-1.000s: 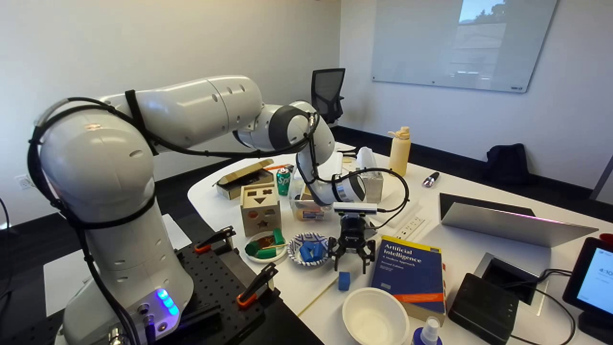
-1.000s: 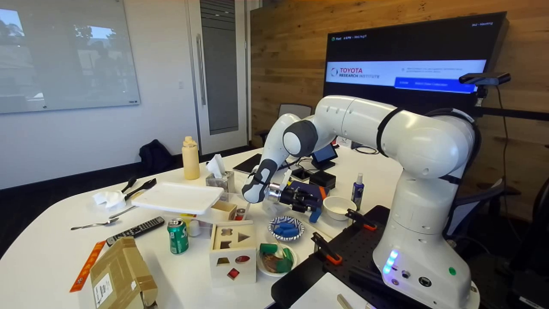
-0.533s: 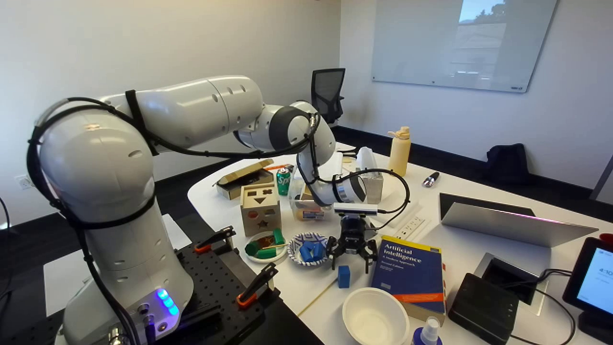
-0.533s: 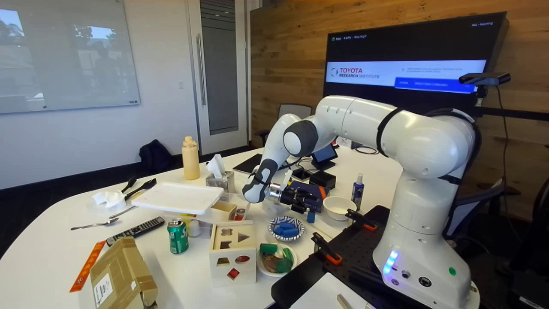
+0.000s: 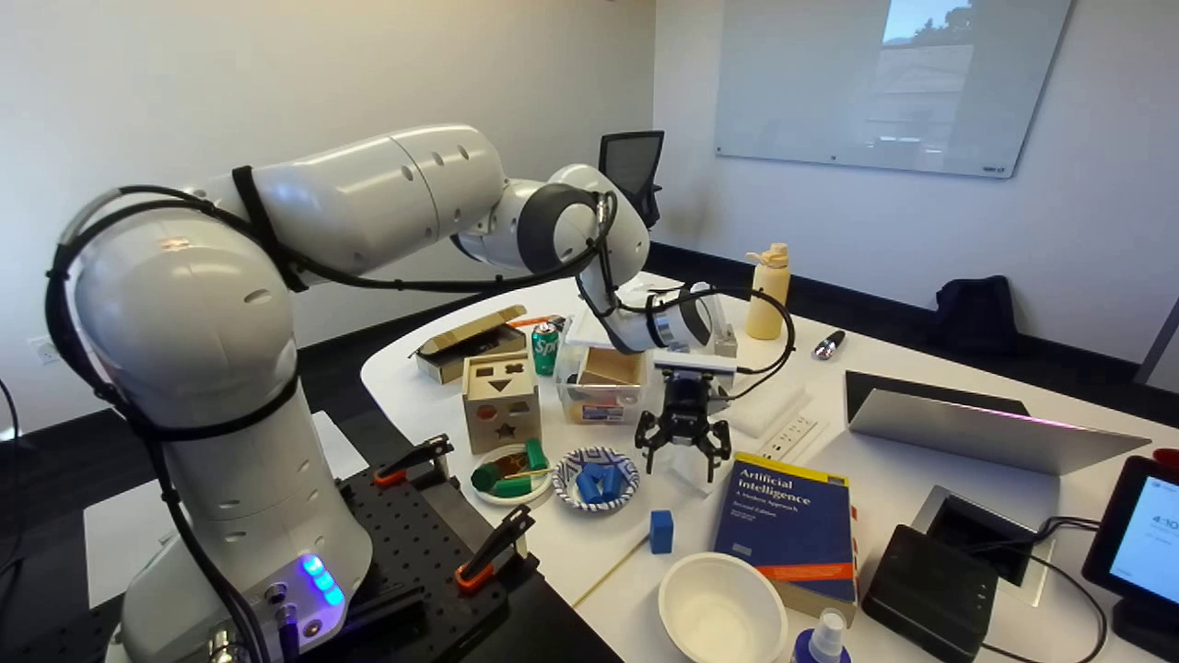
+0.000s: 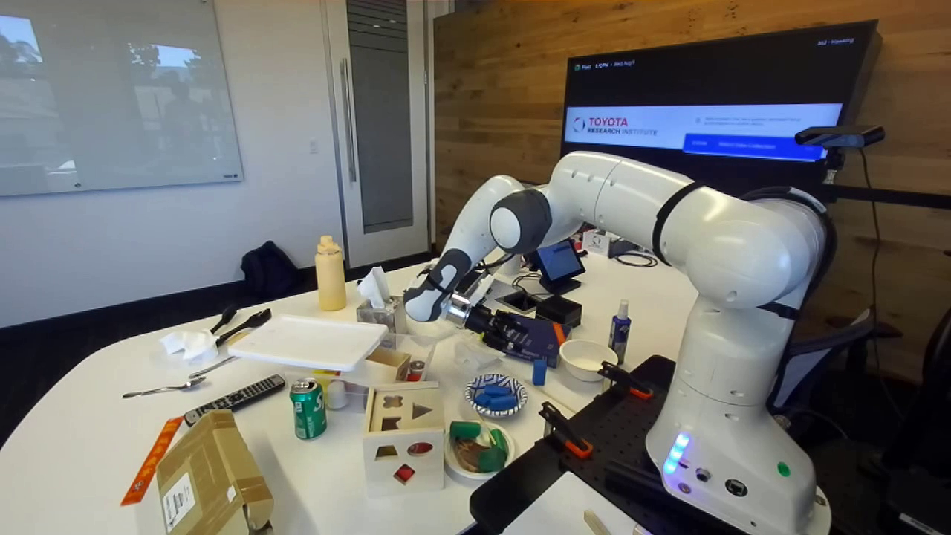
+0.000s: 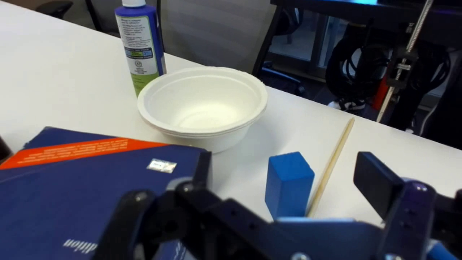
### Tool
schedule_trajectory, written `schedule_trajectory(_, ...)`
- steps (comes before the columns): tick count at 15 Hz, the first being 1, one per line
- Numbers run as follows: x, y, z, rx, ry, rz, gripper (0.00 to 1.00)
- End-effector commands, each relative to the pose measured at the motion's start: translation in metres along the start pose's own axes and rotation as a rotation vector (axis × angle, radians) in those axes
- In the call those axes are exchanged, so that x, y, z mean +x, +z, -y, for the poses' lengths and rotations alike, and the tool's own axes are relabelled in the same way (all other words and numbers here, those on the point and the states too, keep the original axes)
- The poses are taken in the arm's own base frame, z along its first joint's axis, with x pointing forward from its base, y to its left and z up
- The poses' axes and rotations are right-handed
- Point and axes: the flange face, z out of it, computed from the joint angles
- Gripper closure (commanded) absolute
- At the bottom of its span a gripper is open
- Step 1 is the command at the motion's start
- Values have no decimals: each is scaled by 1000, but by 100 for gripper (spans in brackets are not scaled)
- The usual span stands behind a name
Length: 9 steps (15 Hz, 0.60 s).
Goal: Place the blue block on the table upright.
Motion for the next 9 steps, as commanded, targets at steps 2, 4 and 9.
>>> schedule_trajectory(2, -70, -48, -21, 78, -26, -213, 0)
schedule_trajectory(4, -93, -58, -33, 117, -29, -310, 0)
schedule_trajectory(9, -124, -55, -51, 159, -19, -445, 0)
